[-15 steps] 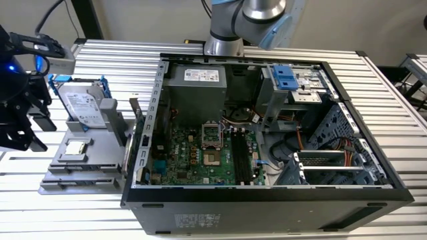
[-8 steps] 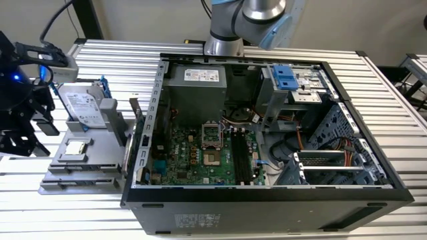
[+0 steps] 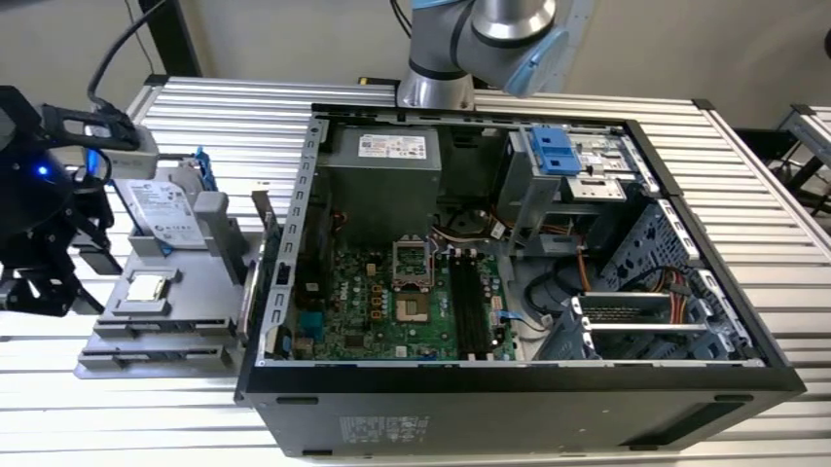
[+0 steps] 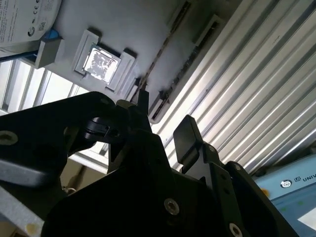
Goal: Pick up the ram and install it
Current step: 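Pick up the ram and move it above insertion slot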
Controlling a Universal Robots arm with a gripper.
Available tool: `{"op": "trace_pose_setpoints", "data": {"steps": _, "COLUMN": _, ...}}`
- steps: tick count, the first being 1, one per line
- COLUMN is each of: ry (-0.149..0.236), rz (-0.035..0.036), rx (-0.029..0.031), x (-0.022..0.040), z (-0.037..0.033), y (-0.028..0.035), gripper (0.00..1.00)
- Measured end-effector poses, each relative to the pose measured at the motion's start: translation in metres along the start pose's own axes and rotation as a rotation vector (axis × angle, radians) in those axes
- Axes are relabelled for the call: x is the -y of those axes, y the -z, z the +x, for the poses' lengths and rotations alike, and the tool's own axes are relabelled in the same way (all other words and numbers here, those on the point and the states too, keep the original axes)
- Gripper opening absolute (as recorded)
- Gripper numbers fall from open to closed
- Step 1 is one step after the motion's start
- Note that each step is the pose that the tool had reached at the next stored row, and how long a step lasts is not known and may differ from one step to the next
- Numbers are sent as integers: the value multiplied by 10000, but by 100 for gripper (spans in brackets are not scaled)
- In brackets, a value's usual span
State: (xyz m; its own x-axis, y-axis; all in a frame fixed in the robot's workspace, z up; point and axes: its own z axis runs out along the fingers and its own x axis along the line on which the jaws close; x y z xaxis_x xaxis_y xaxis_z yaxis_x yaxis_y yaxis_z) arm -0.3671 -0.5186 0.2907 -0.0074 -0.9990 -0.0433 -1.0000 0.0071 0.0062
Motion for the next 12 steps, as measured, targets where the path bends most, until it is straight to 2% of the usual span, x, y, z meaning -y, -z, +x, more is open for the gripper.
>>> {"op": "trace_pose_setpoints", "data": {"steps": 12, "ry": -6, "rz": 23, "rx": -5, "x": 18, "z": 33, "y": -217, "gripper": 100}}
